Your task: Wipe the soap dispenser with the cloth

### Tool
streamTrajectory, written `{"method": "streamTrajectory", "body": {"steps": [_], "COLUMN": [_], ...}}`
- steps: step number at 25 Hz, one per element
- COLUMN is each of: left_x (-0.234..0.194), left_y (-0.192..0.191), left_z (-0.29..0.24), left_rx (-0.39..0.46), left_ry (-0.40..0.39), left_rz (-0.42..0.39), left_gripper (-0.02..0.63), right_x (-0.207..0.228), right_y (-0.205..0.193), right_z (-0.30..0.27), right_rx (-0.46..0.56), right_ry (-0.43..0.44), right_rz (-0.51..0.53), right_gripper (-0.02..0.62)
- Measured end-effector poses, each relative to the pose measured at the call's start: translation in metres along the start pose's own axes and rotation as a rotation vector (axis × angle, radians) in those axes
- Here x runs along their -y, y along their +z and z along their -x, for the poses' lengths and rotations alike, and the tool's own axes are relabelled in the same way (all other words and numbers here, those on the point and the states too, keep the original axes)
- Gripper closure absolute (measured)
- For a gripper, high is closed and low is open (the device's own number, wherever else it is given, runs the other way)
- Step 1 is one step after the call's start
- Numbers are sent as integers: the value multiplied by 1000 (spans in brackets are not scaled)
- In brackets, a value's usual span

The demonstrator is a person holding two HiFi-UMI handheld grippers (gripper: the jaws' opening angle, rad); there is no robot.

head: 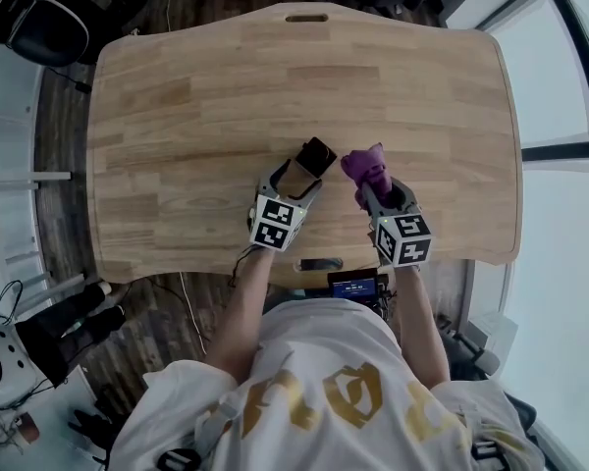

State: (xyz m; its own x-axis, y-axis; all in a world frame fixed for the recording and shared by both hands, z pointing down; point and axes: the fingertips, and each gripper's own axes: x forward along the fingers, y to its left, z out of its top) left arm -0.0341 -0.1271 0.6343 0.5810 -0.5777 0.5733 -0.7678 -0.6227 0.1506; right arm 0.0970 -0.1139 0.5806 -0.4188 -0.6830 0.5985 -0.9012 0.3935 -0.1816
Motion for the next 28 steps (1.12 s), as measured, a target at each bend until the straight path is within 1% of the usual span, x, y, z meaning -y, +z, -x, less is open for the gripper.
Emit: {"method": "streamTrajectory", "body": {"steps": [4, 6, 11, 17, 20, 23, 28], "left_x": [0, -1, -2, 0, 0, 1, 1], "left_y": [-1, -2, 5, 7, 10, 9, 11], "left_z": [-10, -14, -25, -37, -43, -49, -53], "left_rx": [-2, -4, 28, 17, 13, -8, 5], "left_ry": [29, 38, 28, 13, 19, 28, 44], "left_rz": [-22, -20, -10, -53, -75, -118, -144], "left_gripper": [274, 268, 261, 261, 261, 261, 262], "right_x": [6, 6, 10, 16, 18, 21, 27], "right_y": [0, 0, -3, 3, 6, 5, -1], "right_z": [-8, -11, -18, -26, -28, -29, -29], "right_rx": [-11, -15, -30, -30, -27, -28, -38], "right_ry": [-10, -7, -9, -16, -16, -18, -28], "right_rz": [-16, -18, -26, -29, -37, -46, -50], "right_gripper": [483, 483, 485, 485, 485, 483, 483]}}
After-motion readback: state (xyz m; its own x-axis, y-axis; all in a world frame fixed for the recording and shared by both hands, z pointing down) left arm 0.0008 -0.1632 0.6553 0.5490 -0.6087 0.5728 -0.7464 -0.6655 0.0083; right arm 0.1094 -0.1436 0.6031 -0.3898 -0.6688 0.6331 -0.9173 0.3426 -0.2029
